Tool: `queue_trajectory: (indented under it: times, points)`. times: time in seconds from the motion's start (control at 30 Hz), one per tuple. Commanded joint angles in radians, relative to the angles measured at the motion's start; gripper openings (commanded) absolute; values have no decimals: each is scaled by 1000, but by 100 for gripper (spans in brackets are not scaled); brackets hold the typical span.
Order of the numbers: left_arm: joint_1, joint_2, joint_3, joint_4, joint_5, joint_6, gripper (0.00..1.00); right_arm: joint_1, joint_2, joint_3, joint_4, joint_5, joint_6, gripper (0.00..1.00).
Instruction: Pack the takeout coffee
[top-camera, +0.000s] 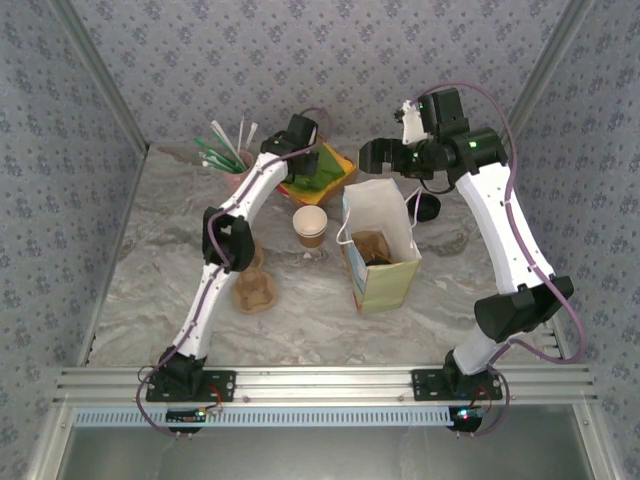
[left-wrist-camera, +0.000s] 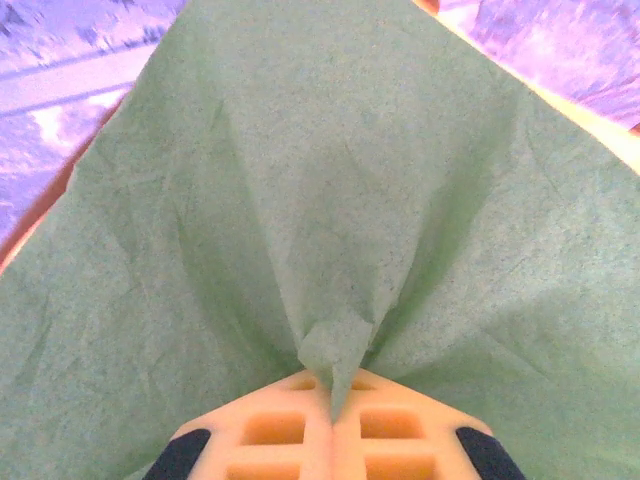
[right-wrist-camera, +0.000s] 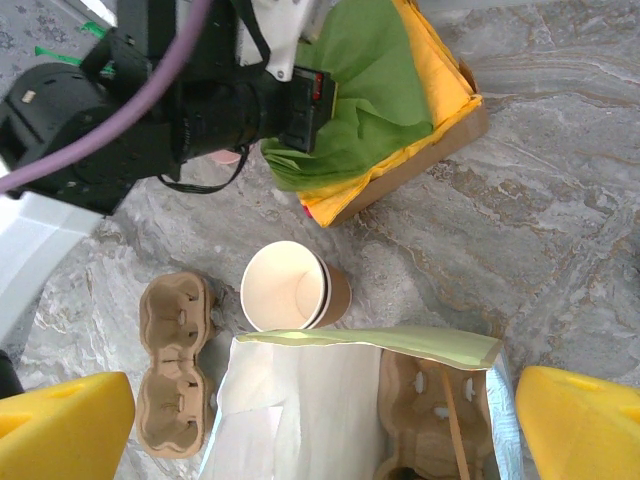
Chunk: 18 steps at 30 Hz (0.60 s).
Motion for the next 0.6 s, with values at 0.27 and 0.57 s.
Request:
queue_trajectory:
  times: [0.27, 0.57]
  points:
    - [4, -132, 37, -64, 9, -21, 0, 2, -16, -13, 3, -13, -11, 100]
    - [3, -192, 37, -94, 46, -58, 0, 3, -37, -39, 11, -2, -11, 100]
